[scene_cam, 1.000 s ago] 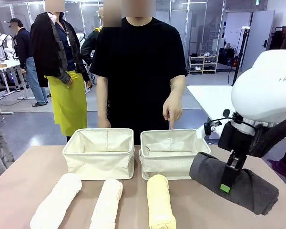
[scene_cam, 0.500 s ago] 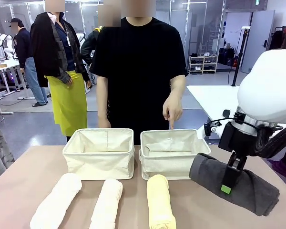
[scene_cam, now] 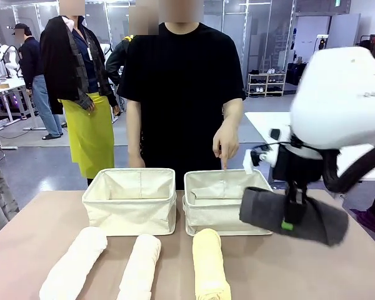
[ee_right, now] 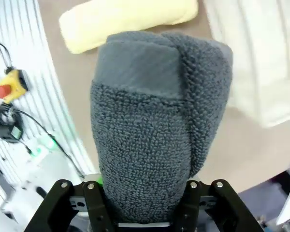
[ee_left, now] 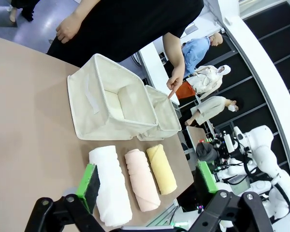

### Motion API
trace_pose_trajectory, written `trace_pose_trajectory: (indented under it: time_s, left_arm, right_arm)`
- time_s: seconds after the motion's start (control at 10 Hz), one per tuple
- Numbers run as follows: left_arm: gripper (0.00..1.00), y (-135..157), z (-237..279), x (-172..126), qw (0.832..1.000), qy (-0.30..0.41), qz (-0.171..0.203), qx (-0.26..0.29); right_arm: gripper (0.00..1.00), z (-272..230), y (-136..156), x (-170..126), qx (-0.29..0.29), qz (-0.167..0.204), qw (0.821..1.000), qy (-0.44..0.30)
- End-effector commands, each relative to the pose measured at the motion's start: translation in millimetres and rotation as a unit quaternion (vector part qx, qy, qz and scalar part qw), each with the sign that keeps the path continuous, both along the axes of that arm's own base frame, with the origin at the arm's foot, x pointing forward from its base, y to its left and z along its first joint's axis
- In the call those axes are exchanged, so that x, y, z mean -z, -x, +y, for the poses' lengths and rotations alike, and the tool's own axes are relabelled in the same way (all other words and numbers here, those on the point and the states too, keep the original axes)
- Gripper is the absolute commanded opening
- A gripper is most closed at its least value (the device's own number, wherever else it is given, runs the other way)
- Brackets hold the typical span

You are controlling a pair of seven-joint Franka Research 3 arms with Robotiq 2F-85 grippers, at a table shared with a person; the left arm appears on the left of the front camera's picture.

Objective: Divide the towels into two baskets.
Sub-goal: Pick up one hotel-folded towel and place it in the Fabric basket indicated by the person.

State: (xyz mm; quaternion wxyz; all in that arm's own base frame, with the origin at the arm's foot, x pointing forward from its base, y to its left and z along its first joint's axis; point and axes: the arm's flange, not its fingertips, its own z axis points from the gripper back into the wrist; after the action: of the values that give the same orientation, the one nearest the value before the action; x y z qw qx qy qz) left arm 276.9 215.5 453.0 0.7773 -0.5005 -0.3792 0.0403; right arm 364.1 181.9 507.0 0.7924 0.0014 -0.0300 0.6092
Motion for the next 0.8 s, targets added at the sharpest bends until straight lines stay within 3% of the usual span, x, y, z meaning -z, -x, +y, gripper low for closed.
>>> trace_pose_trajectory:
  time_s: [0.0, 0.3, 0.4, 0.7]
  left_arm:
    - [1.0, 1.6, 1.5, -0.9, 1.0, 0.002, -0.003, -0.001]
    - [1.0, 1.6, 1.5, -0.9, 1.0, 0.002, -0.003, -0.001]
    - [1.0, 1.6, 1.5, -0.9, 1.0, 0.002, -0.003, -0.001]
    - [1.0, 1.6, 1.5, -0.9, 1.0, 0.002, -0.003, -0.001]
  right_arm:
    - [0.42, 18.3, -64.7, -15.1, -0.115, -0.018, 0.993, 0.009]
    - [0.42, 55.7, -138.3, -7.7, -0.218, -0.046, 0.974, 0.027]
    - [0.42, 70.1, -167.1, -0.8, -0.239, -0.044, 0.97, 0.024]
    - [0.42, 90.7, -212.0, 17.5, -0.262, -0.022, 0.965, 0.015]
